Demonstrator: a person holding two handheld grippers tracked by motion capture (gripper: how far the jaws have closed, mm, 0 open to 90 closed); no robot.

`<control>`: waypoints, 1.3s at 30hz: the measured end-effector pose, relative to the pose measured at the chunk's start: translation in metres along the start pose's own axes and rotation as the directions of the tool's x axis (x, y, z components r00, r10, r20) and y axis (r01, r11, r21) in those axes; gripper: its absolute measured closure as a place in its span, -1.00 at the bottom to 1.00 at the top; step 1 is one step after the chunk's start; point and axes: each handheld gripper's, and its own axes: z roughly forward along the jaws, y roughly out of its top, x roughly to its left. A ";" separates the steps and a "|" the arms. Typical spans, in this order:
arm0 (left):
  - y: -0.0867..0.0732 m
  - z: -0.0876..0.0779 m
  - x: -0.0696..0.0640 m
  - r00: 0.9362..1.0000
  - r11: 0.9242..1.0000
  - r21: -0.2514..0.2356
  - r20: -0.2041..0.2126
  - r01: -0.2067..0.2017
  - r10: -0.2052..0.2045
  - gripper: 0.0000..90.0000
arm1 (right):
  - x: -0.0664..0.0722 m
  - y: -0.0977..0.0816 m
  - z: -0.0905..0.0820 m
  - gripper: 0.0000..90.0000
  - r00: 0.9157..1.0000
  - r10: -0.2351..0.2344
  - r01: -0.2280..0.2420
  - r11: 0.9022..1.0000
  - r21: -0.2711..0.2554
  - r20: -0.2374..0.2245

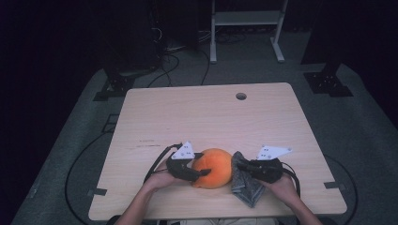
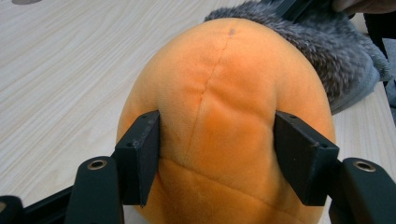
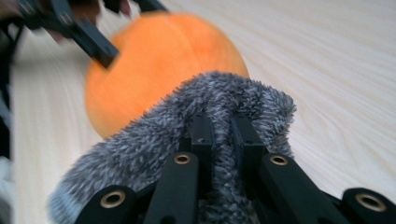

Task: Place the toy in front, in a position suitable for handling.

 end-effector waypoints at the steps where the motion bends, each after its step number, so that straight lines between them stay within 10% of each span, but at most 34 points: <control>1: 0.001 0.001 -0.001 1.000 1.000 -0.007 0.000 -0.002 0.002 -0.22 | 0.001 0.004 -0.002 0.80 1.000 0.005 -0.005 1.000 -0.028 -0.015; 7: 0.008 0.004 -0.002 1.000 1.000 -0.003 -0.011 0.005 -0.005 -0.29 | 0.020 0.034 0.008 0.80 0.996 -0.077 0.072 0.992 -0.099 -0.047; 10: 0.011 -0.007 0.005 0.997 0.996 -0.052 0.014 0.075 -0.074 -0.58 | 0.017 0.032 0.014 0.80 0.996 -0.082 0.080 0.994 -0.078 -0.025; 19: 0.007 -0.004 0.008 0.995 0.995 -0.046 0.027 0.092 -0.091 -0.13 | -0.009 0.006 0.001 0.80 0.999 0.002 -0.001 1.000 -0.012 0.045; 24: 0.021 0.002 -0.002 0.997 0.996 -0.057 0.007 0.072 -0.072 -0.06 | 0.010 0.025 -0.011 0.80 0.999 -0.054 0.054 0.993 -0.100 0.003; 27: 0.025 0.002 -0.003 0.998 0.996 -0.063 0.023 0.061 -0.060 -0.22 | 0.025 0.037 -0.001 0.80 0.992 -0.123 0.123 0.988 -0.089 -0.004; 30: 0.017 -0.005 0.008 0.989 0.989 -0.058 0.055 0.138 -0.135 -0.47 | 0.022 0.035 0.007 0.80 0.993 -0.118 0.118 0.990 -0.076 0.002; 33: 0.007 -0.006 0.016 0.977 0.979 -0.066 0.098 0.194 -0.187 -0.30 | 0.013 0.030 0.007 0.80 0.995 -0.099 0.101 0.993 -0.065 0.027; 39: 0.013 -0.006 0.013 0.982 0.980 -0.092 0.077 0.178 -0.171 0.12 | 0.008 0.027 -0.009 0.80 0.996 -0.067 0.071 0.995 -0.074 0.059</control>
